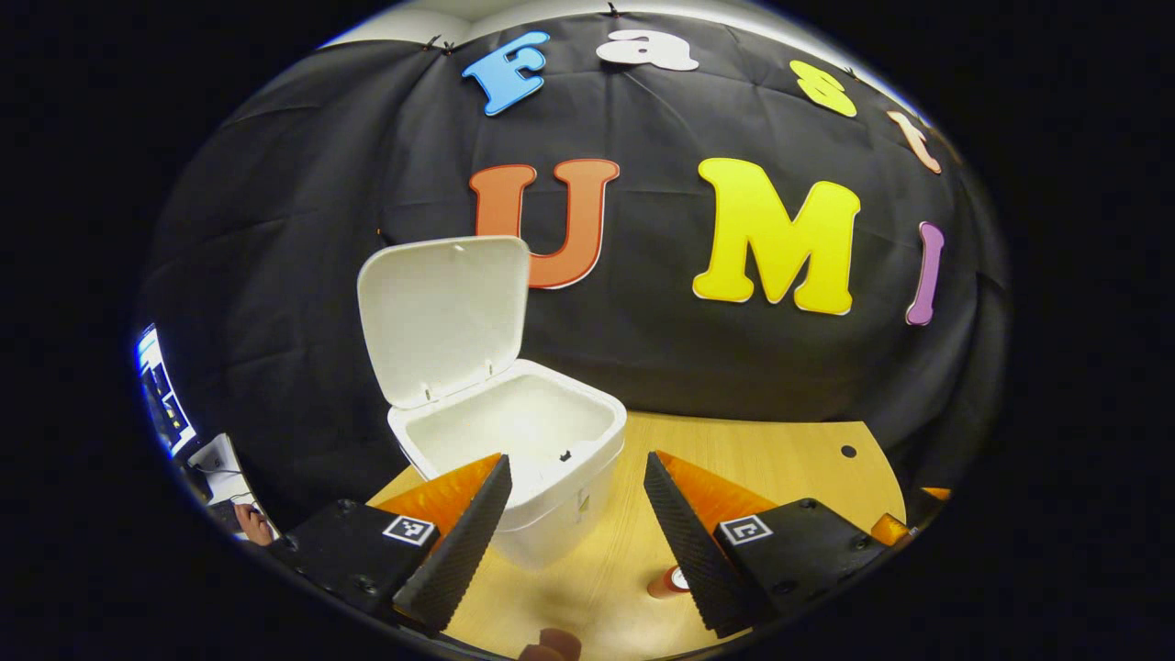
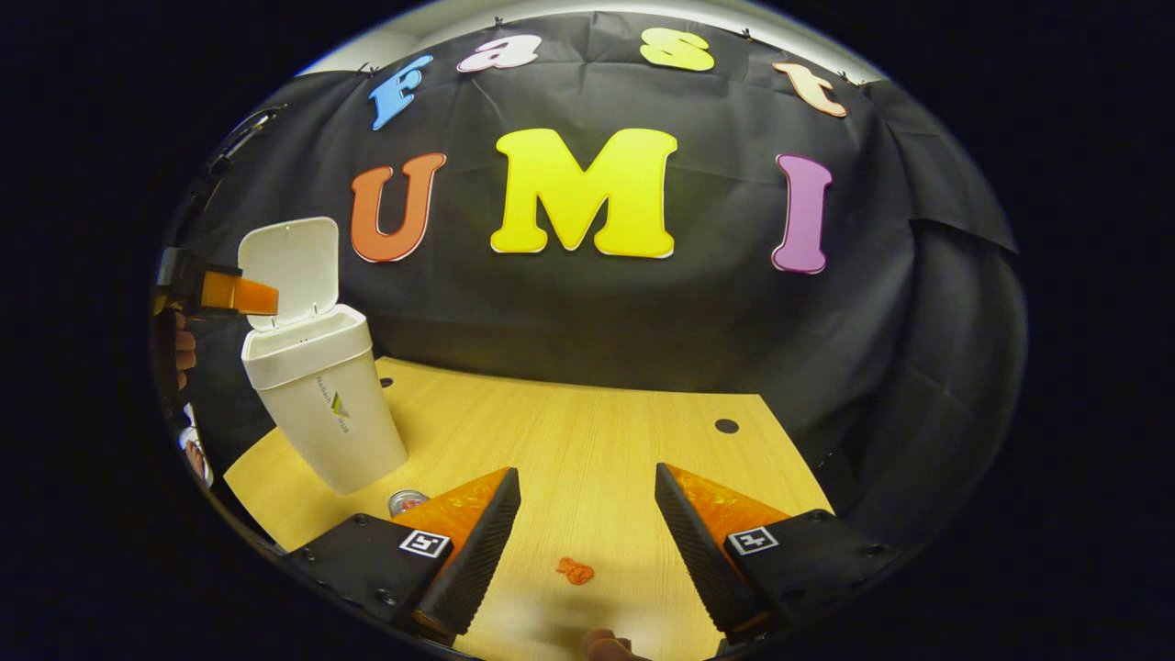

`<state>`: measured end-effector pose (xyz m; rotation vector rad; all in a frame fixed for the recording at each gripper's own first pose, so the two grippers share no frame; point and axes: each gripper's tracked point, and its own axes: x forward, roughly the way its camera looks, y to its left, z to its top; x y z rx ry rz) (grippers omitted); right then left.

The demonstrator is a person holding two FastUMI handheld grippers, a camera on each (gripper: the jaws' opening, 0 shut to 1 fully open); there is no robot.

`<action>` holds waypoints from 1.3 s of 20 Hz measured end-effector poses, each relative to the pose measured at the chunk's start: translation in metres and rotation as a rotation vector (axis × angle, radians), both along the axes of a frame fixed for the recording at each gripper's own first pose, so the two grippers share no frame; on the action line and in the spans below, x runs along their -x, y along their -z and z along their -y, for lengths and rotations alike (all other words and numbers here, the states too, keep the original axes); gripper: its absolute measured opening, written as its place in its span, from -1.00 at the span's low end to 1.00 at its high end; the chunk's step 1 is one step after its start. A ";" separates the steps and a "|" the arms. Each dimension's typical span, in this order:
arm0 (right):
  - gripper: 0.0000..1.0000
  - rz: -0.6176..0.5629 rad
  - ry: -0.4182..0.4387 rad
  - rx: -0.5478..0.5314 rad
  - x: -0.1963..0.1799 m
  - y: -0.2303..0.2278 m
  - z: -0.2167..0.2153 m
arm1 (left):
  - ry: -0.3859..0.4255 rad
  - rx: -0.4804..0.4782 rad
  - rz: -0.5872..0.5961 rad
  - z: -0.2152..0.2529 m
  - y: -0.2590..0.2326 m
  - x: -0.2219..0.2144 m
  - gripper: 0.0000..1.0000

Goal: Press the lid of the desktop garbage bin to open it, pick up the crumpled paper on the desktop and throw it into the bin, then pick up the pop can on the desktop and drop it into the bin, and finally close the garbage bin lid.

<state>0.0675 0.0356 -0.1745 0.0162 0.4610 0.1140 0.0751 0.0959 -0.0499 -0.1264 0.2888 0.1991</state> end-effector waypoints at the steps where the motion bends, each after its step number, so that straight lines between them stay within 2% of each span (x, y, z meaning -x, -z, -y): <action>1: 0.87 -0.026 -0.004 -0.001 0.000 0.010 -0.002 | 0.005 0.005 -0.014 0.003 0.011 0.005 0.93; 6: 0.87 -0.154 -0.033 0.039 0.004 0.064 -0.011 | 0.015 0.001 -0.134 0.015 0.073 0.029 0.94; 9: 0.86 -0.238 -0.050 0.054 0.006 0.099 -0.016 | -0.032 -0.037 -0.149 0.012 0.093 0.045 0.95; 14: 0.86 -0.394 -0.067 0.092 0.010 0.160 -0.020 | 0.028 -0.048 -0.231 0.035 0.131 0.058 0.95; 16: 0.87 -0.461 -0.071 0.095 0.013 0.181 -0.020 | 0.057 -0.088 -0.250 0.043 0.137 0.059 0.94; 19: 0.87 -0.527 -0.061 0.105 0.010 0.205 -0.016 | 0.112 -0.226 -0.225 0.051 0.137 0.054 0.94; 22: 0.87 -0.613 -0.086 0.115 0.008 0.222 -0.016 | 0.152 -0.223 -0.237 0.066 0.150 0.055 0.98; 24: 0.69 -0.649 -0.084 0.106 0.003 0.228 -0.016 | 0.156 -0.204 -0.251 0.069 0.154 0.056 0.99; 26: 0.58 -0.669 -0.066 0.108 -0.002 0.233 -0.014 | 0.150 -0.253 -0.238 0.060 0.149 0.050 0.99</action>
